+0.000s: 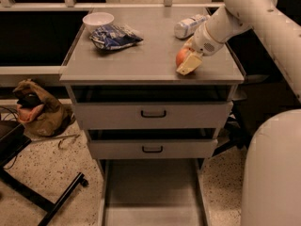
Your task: Place apple into bottom drawer
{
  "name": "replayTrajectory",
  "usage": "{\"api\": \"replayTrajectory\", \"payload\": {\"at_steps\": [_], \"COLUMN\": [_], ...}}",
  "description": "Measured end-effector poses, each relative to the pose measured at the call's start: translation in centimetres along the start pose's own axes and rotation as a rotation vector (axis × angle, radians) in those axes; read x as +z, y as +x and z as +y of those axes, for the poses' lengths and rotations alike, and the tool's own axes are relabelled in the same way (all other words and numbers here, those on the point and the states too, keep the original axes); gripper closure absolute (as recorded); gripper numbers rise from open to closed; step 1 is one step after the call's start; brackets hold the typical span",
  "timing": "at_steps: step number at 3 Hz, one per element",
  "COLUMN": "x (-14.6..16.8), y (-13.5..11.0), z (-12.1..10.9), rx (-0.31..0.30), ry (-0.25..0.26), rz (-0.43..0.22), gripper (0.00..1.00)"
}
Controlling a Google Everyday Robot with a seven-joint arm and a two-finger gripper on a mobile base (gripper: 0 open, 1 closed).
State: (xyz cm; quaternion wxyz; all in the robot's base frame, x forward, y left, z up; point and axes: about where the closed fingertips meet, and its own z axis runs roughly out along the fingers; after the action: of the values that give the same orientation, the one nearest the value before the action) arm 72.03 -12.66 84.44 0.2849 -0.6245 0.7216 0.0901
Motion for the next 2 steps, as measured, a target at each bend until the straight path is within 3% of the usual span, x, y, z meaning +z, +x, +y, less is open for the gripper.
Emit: {"api": "replayTrajectory", "payload": {"at_steps": [1, 2], "x": [-0.4, -4.0], "y": [0.1, -0.6], "z": [2.0, 5.6], "rx": [0.010, 0.017], "ry": [-0.010, 0.049], "rz": [0.009, 0.029], "gripper": [1.00, 1.00]}}
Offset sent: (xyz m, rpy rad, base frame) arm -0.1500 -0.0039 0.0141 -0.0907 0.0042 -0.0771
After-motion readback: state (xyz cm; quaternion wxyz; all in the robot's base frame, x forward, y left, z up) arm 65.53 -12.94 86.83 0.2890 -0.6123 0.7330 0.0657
